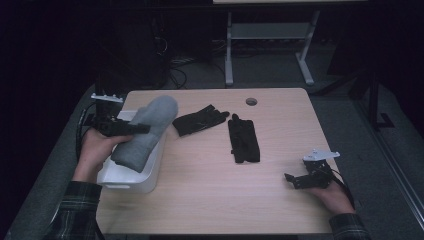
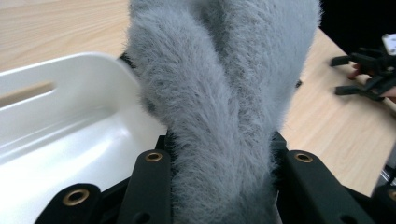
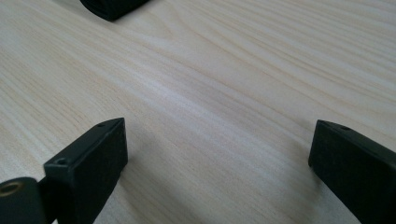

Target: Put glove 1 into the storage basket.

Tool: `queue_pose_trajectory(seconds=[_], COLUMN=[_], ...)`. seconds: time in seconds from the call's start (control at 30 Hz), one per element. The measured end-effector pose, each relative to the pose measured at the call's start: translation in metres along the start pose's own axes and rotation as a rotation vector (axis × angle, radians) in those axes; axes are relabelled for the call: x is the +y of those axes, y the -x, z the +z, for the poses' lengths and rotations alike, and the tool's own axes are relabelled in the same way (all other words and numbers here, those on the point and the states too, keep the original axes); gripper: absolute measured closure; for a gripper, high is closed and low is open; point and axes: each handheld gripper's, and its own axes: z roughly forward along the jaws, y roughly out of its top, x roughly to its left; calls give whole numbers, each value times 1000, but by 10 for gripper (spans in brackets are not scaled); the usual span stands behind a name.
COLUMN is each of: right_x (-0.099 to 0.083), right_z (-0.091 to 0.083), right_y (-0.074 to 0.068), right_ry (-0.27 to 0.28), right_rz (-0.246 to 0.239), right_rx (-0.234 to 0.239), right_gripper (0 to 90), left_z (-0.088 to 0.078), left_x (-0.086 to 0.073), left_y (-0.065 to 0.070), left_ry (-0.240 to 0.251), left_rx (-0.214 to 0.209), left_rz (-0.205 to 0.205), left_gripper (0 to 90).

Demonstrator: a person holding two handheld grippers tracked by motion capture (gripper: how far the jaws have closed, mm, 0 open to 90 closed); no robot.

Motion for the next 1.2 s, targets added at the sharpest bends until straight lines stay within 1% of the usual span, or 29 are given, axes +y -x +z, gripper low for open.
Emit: queue_pose_trajectory(seconds=[0.13,0.27,0.33,0.5,0.6,0.7,0.97,1.03,1.07,1.13,1.2], right_x=[0,0,0,0,0,0,0,0,0,0,0], right_z=[0,0,0,0,0,0,0,0,0,0,0], right_y=[0,0,0,0,0,0,0,0,0,0,0], right_ry=[0,0,0,0,0,0,0,0,0,1,1], right_rz=[1,3,4,2,2,2,2,2,2,2,2], right_rx=[0,0,0,0,0,0,0,0,0,-1,-1], right_gripper=[43,43,43,43,43,43,43,43,43,42,42], left_z=[-4,0,4,13,21,30,50,53,54,57,59], left_x=[-10,-20,-26,-38,-44,-50,-58,-60,-62,-64,-67], left_y=[-14,-28,-35,-51,-59,-66,-78,-81,-83,-85,-87], left_ry=[-6,-19,-20,-44,-75,-100,-171,-171,-180,-184,-189], left_rx=[21,37,43,68,91,103,132,136,139,149,144], left_rz=[-34,-70,-93,-144,-164,-188,-220,-232,-232,-235,-239], left_gripper=[649,649,648,648,648,647,636,631,628,611,599])
